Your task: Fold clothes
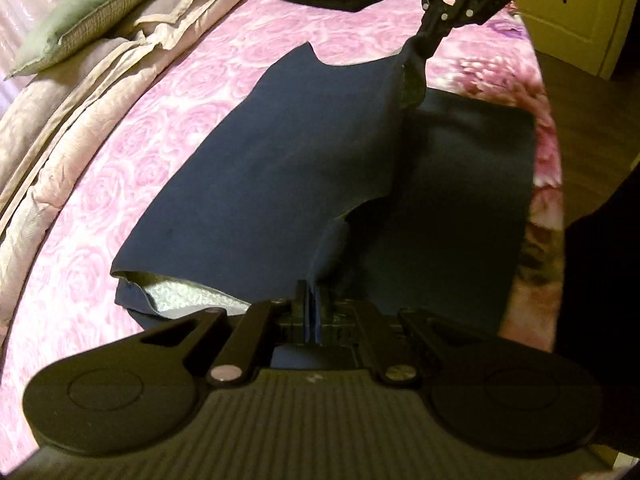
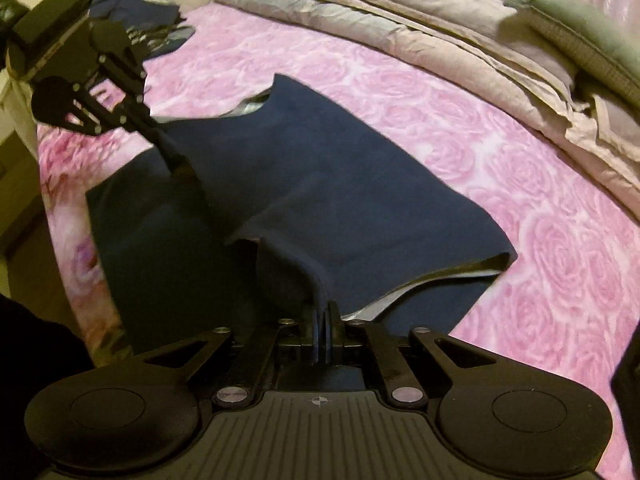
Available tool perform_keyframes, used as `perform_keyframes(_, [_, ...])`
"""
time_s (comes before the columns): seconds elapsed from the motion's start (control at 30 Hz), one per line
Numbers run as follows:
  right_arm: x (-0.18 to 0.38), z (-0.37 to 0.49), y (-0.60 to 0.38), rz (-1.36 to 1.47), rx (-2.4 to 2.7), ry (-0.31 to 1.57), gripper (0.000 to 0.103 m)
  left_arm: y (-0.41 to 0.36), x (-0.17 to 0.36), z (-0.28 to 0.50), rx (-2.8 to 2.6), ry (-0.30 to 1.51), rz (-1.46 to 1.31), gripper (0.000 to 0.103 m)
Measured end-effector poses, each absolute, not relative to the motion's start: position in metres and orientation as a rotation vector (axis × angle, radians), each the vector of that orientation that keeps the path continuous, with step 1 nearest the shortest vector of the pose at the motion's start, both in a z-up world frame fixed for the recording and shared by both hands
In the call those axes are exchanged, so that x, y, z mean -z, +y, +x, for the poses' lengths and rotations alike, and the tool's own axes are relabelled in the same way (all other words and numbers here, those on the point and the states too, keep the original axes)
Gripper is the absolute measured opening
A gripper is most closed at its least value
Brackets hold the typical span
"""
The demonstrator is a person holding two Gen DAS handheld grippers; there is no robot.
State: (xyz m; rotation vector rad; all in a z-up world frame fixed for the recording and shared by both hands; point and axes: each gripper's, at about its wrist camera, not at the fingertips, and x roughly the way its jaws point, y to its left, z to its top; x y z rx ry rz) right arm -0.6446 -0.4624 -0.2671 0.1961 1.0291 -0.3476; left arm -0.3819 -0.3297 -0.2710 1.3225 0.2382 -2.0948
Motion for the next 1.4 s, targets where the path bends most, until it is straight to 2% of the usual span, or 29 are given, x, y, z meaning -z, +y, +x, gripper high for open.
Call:
perform_keyframes(0.3, [0.267,-0.647,-0.386,0.122,0.381,1.084,0.002,-0.258,0.267,-0.374,2.166,0.153,1.310,0.000])
perform_keyframes(0.47, [0.281,-0.651,-0.358,0.101,0.379,1.131,0.002,-0.231,0.285,-0.381,2.164,0.135,1.333,0.000])
perform_keyframes(0.67, [0.314,-0.656,-0.336,0.049,0.342,1.195,0.002,-0.206,0.325,-0.394,2.085,0.030,1.457,0.001])
perform_keyframes(0.9, [0.338,-0.665,-0.318,0.062,0.322,1.266,0.005,-0.188,0.340,-0.388,2.014,0.159,1.591,0.006])
perform_keyframes(0.97, [0.335,-0.670,-0.314,0.085,0.331,1.259,0.040,-0.186,0.333,-0.386,2.004,0.186,1.565,0.006])
perform_keyframes(1.0, [0.332,-0.671,-0.313,0.100,0.335,1.245,0.071,-0.188,0.327,-0.384,1.991,0.209,1.536,0.007])
perform_keyframes(1.13, [0.319,-0.666,-0.319,0.158,0.346,1.205,0.073,-0.215,0.307,-0.378,1.918,0.282,1.408,0.007])
perform_keyframes(1.27, [0.305,-0.648,-0.336,0.194,0.394,1.168,0.073,-0.264,0.291,-0.355,1.833,0.359,1.248,0.016])
perform_keyframes(1.4, [0.295,-0.628,-0.363,0.226,0.467,1.123,0.073,-0.319,0.280,-0.318,1.715,0.484,1.077,0.018])
